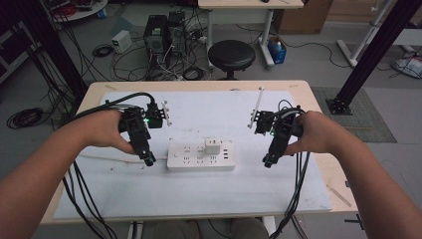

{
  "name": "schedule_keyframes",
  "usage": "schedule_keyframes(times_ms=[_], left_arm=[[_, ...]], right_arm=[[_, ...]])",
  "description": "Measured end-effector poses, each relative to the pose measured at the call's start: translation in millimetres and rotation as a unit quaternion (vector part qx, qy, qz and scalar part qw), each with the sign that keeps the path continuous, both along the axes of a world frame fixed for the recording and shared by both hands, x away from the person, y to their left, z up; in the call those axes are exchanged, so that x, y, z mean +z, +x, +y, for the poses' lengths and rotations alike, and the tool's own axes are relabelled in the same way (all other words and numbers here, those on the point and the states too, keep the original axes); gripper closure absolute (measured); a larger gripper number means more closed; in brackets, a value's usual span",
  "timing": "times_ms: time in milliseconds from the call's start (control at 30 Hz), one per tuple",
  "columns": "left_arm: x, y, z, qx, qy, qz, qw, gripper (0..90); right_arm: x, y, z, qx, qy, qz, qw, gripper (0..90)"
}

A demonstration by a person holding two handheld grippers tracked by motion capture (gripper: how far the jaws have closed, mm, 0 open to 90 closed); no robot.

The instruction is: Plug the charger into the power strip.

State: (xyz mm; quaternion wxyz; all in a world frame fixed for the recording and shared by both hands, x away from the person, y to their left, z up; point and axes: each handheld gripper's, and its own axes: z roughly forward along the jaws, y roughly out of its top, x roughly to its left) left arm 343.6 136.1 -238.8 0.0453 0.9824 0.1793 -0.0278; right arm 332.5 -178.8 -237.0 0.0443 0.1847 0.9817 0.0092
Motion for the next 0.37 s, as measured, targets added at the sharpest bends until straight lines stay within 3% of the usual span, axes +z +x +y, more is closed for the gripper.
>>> schedule_keyframes(times_ms=[367], left_arm=[[-0.3,-1.0,0.4,0.000,0.000,0.000,1.0000,20.4]], right_arm=[[-0.8,0.1,0.9,-0.003,0.000,0.000,1.0000,11.9]])
